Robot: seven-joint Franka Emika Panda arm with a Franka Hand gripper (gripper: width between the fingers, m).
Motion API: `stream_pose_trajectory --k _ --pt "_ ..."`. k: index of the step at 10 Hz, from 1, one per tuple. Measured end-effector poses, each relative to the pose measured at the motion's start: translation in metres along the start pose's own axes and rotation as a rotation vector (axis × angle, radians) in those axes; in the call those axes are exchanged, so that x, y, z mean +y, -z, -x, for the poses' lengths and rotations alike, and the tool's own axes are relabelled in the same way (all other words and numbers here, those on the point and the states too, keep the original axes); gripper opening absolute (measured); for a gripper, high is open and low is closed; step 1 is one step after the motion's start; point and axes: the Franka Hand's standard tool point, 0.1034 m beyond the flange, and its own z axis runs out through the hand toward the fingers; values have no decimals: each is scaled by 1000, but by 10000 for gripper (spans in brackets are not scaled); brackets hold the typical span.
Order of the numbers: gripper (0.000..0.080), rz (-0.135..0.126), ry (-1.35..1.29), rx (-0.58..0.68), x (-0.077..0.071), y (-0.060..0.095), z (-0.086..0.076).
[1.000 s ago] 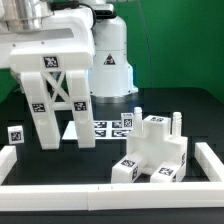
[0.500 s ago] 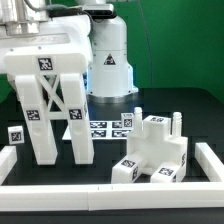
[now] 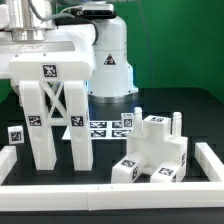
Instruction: Assemble chair
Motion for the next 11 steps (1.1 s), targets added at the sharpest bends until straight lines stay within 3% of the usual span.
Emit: stream_pose_trajectory --k 3,4,5,6,11 --pt "284 48 19 60 9 2 5" --pt "284 75 33 93 15 4 6" --pt "284 83 37 105 19 5 5" --pt "284 120 57 148 28 8 3" --pt "284 120 59 152 29 7 1"
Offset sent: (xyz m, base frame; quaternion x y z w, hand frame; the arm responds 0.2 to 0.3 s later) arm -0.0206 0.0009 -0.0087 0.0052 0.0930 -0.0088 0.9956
